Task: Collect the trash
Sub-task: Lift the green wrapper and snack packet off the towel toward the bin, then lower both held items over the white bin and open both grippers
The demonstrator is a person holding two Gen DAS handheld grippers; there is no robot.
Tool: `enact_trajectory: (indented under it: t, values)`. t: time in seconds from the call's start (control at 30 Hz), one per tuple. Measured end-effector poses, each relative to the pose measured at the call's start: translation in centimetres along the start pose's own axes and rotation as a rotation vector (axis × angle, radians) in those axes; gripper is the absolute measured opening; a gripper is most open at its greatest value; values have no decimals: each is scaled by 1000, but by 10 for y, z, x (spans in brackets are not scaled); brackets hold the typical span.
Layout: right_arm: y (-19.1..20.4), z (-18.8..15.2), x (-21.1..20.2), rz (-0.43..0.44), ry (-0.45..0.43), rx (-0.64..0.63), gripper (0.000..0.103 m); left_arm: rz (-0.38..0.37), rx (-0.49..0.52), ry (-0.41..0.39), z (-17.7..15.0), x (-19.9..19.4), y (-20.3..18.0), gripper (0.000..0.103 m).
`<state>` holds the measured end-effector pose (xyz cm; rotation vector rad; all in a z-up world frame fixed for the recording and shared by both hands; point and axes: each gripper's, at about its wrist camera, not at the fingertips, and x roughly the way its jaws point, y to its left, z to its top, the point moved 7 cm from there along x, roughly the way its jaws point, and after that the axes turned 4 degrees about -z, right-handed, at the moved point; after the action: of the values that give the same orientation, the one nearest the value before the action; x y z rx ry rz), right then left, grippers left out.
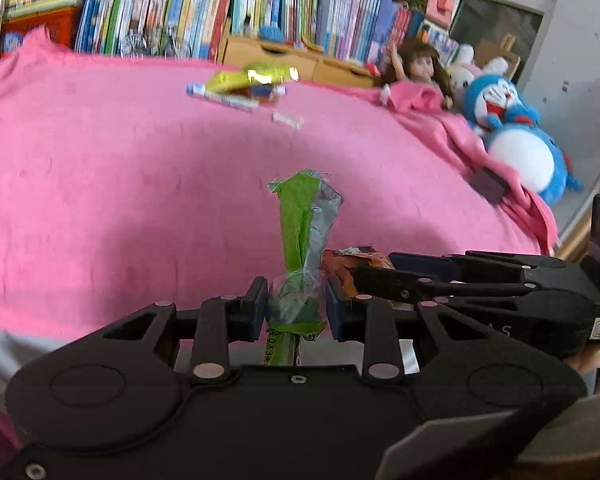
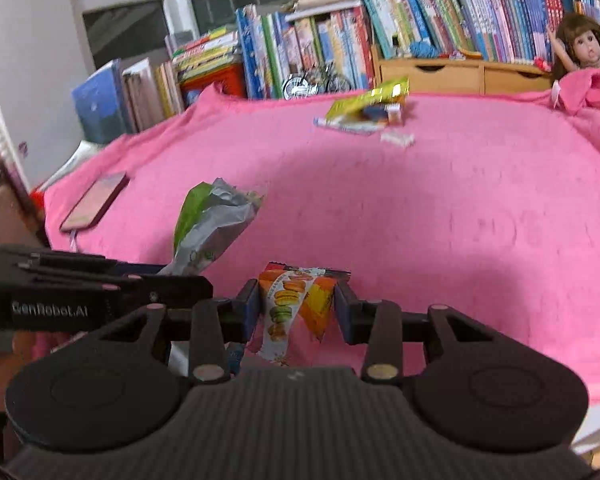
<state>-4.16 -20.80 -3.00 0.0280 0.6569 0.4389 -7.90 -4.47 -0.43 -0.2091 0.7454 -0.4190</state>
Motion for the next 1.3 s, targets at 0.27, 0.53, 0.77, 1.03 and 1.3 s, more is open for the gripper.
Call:
enact_trajectory:
  t: [0.27, 0.53, 0.77, 1.03, 1.3]
  values:
    - [9, -54, -4, -3, 106, -41, 47, 8, -24, 135, -48, -2, 8, 29]
    - [16, -98, 15, -13, 210, -52, 47, 87, -47, 297, -97, 24, 28, 29]
    - [16, -111, 22, -23, 247, -71, 49, 122, -58, 372, -119, 40, 38, 30]
    - [18, -113, 26, -28, 260, -79, 53, 138, -49, 395, -123, 44, 41, 30]
    - [21, -112, 31, -27, 261, -75, 66, 154, -45, 395, -121, 47, 36, 47]
